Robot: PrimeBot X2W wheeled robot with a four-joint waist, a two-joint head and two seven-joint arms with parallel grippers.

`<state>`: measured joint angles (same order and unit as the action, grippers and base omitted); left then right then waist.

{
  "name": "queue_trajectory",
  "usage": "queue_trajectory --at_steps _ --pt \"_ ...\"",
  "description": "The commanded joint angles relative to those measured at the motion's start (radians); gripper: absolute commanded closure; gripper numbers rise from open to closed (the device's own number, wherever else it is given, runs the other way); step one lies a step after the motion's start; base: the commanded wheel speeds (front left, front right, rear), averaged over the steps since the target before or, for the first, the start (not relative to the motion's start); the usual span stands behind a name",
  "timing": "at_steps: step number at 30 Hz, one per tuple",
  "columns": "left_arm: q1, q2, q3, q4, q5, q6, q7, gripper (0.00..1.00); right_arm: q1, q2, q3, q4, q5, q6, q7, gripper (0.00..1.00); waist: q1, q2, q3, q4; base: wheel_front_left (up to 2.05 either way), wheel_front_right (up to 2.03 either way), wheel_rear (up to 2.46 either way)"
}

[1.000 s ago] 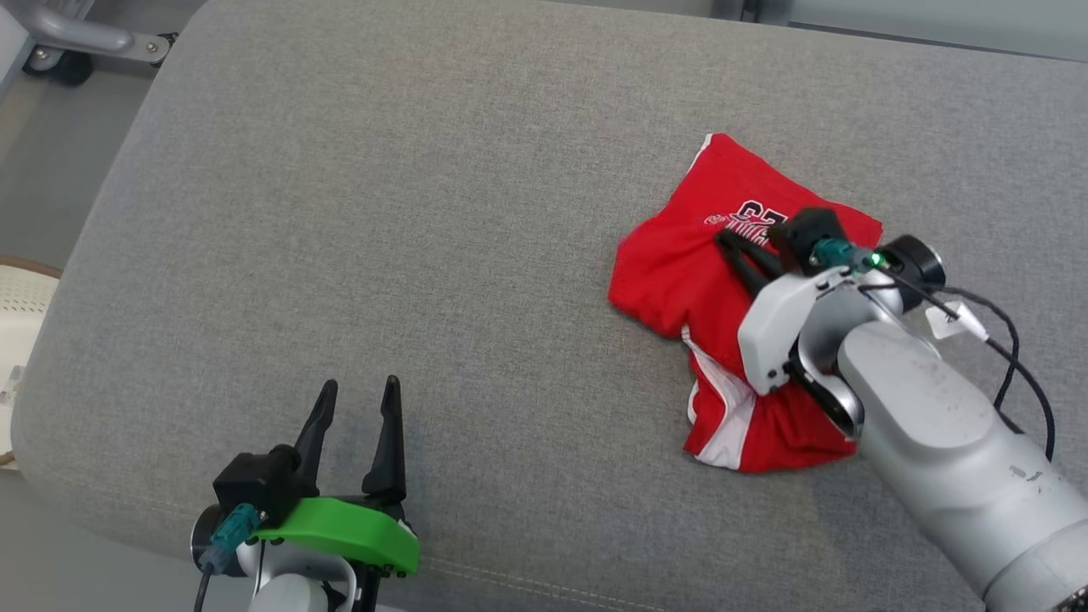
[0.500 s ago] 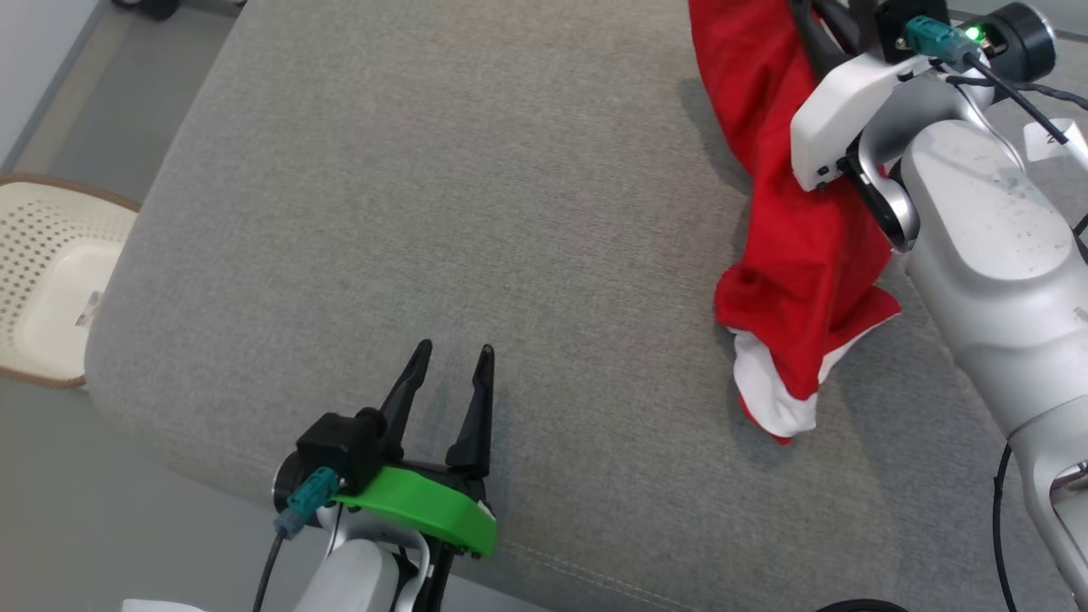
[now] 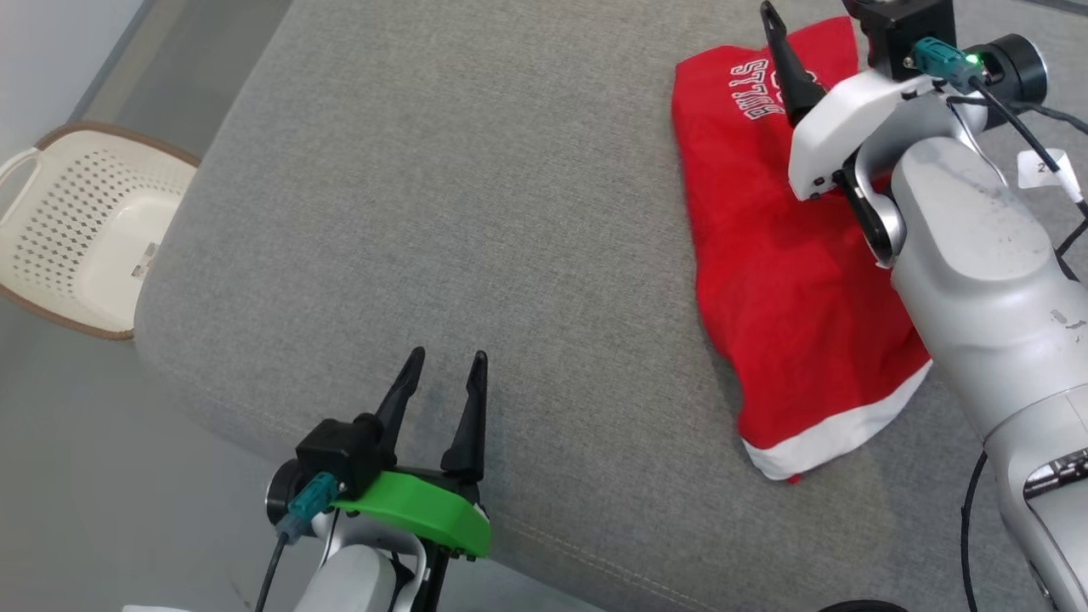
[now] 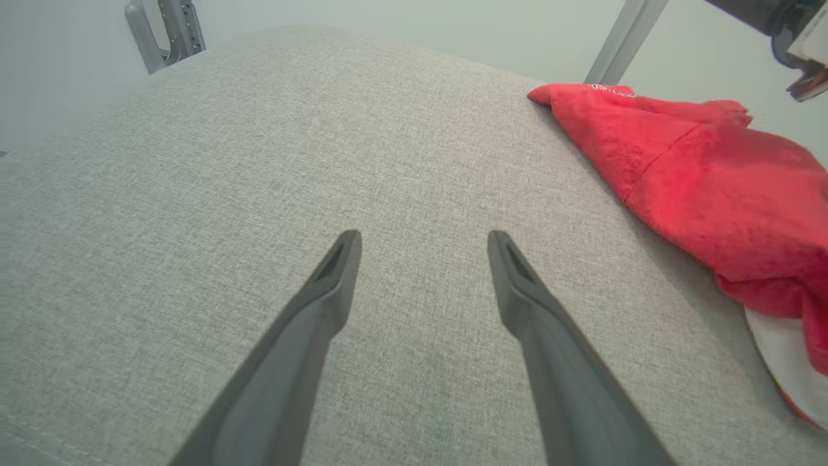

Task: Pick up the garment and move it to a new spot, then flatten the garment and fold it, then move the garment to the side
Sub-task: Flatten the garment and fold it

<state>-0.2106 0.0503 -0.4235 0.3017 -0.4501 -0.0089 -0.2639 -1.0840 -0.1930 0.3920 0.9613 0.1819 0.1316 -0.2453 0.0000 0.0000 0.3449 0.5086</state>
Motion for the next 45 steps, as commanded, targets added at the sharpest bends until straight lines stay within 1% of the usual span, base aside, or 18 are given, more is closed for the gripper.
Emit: queue_trajectory --at_steps 1,5,8,11,12,16,21,25,31,37,38,39,40,45 --pt "0.006 0.001 0.013 0.004 0.011 -0.003 0.0 0.0 0.03 -0.01 -0.007 -0.013 0.019 -0.002 -0.01 0.0 0.0 0.0 -0.045 -0.085 0.0 0.0 0.0" --pt "0.003 0.002 0.051 0.014 0.04 -0.016 0.0 0.0 0.102 -0.032 -0.016 -0.074 0.063 -0.002 -0.02 0.0 0.0 0.0 -0.083 -0.158 0.0 0.0 0.0" --pt "0.009 0.002 0.072 0.017 0.057 -0.024 0.0 0.0 0.187 -0.051 -0.032 -0.153 0.099 -0.002 -0.019 0.0 0.0 0.0 -0.111 -0.202 0.0 0.0 0.0" --pt "0.026 0.002 0.086 0.023 0.067 -0.031 0.0 0.0 0.295 -0.065 -0.062 -0.225 0.129 -0.002 -0.02 0.0 0.0 0.0 -0.14 -0.232 0.0 0.0 0.0" --pt "0.026 0.002 0.086 0.023 0.067 -0.031 0.0 0.0 0.295 -0.065 -0.062 -0.225 0.129 -0.002 -0.02 0.0 0.0 0.0 -0.14 -0.232 0.0 0.0 0.0" --pt "0.041 0.002 0.096 0.026 0.075 -0.037 0.0 0.0 0.427 -0.077 -0.088 -0.291 0.158 -0.002 -0.019 0.0 0.0 0.0 -0.163 -0.252 0.0 0.0 0.0" --pt "0.061 0.002 0.093 0.021 0.075 -0.047 0.0 0.0 0.56 -0.074 -0.099 -0.339 0.179 -0.002 -0.019 0.0 0.0 0.0 -0.164 -0.252 0.0 0.0 0.0" --pt "0.051 0.002 0.081 0.017 0.073 -0.05 0.0 0.0 0.638 -0.057 -0.1 -0.339 0.177 -0.002 -0.02 0.0 0.0 0.0 -0.15 -0.234 0.0 0.0 0.0" --pt "0.042 0.002 0.071 0.018 0.073 -0.045 0.0 0.0 0.633 -0.042 -0.086 -0.294 0.168 -0.002 -0.018 0.0 0.0 0.0 -0.137 -0.208 0.0 0.0 0.0" --pt "0.04 0.002 0.068 0.014 0.067 -0.041 0.0 0.0 0.597 -0.037 -0.094 -0.215 0.152 -0.002 -0.008 0.0 0.0 0.0 -0.119 -0.178 0.0 0.0 0.0" --pt "0.041 0.002 0.068 0.013 0.067 -0.039 0.0 0.0 0.593 -0.037 -0.095 -0.198 0.148 -0.002 -0.007 0.24 0.0 0.0 -0.116 -0.175 0.0 0.0 0.0" --pt "0.042 0.002 0.069 0.012 0.066 -0.038 0.0 0.0 0.591 -0.033 -0.1 -0.185 0.15 -0.002 -0.007 0.65 0.0 0.0 -0.113 -0.173 0.0 0.0 0.0" --pt "0.042 0.002 0.069 0.011 0.065 -0.037 0.0 0.0 0.587 -0.03 -0.1 -0.174 0.149 -0.002 -0.008 1.0 0.0 0.0 -0.11 -0.171 0.0 0.0 0.0" --pt "0.031 0.002 0.073 0.006 0.064 -0.036 0.0 0.0 0.573 -0.037 -0.112 -0.138 0.16 -0.002 -0.013 1.0 0.0 0.0 -0.093 -0.178 0.0 0.0 0.0"
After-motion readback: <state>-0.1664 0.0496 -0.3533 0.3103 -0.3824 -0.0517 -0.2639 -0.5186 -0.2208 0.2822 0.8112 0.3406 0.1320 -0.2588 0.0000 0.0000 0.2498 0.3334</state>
